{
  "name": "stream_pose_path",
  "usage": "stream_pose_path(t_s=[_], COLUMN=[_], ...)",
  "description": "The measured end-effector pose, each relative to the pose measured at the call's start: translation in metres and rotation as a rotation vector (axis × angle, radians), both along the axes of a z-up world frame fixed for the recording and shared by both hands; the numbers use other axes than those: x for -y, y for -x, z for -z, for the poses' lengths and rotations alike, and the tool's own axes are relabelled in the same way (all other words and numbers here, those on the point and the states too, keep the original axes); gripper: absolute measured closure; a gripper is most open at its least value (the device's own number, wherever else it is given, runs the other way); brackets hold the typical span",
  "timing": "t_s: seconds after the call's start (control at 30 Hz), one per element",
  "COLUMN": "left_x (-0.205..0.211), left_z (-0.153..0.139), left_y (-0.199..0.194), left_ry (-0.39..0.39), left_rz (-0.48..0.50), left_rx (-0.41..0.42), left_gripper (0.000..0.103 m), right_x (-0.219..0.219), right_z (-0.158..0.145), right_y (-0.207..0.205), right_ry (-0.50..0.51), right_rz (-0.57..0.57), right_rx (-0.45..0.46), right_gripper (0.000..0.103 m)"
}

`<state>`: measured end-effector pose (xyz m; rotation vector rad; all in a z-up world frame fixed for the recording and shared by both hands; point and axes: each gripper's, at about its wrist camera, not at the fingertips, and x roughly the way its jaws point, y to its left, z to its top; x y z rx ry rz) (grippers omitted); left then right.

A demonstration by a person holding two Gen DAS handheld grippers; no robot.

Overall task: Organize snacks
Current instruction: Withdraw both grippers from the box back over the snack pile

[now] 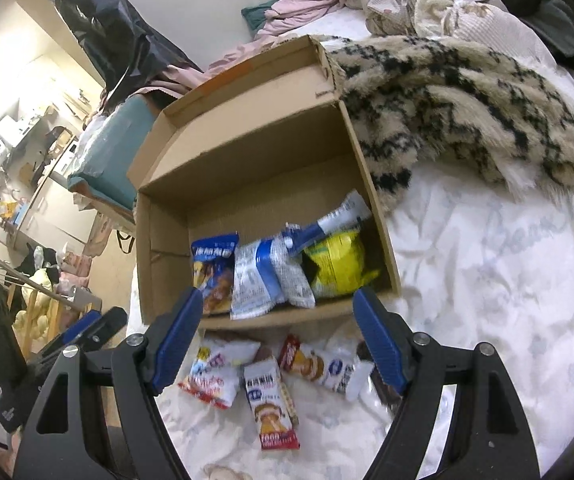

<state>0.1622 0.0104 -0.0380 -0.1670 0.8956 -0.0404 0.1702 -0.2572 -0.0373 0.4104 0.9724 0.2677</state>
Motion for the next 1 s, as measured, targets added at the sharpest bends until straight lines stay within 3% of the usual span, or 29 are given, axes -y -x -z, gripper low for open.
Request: stream_pose_path(t_s=[0.37,0.53,0.7,1.0], left_x=[0.001,0.008,0.019,0.091], left_z=[0.012,0.024,0.052,0.093], left_y=[0.033,0.042,0.042,0.043], left_ry=[-0.025,-0.038,0.034,0.082], left_rz=[-0.012,-0.001,0.005,0.091], left_rx=[-0.062,-0.097,-0.227,-0.328], left_gripper=[0.001,0.001,0.002,0.031], right_x=[0.009,0.019,0.043,0.064], right_z=[0.006,0.014,0.022,0.033], right_y=[0.046,0.058,0.062,0.059], right_ry=[0.005,0.087,0.055,-0.021], right_rz=[0.029,0.047,0.104,0.18], right_rx=[-0.043,-0.094,-0.14,-0.201], right_gripper=[0.022,0.022,0.023,0.022])
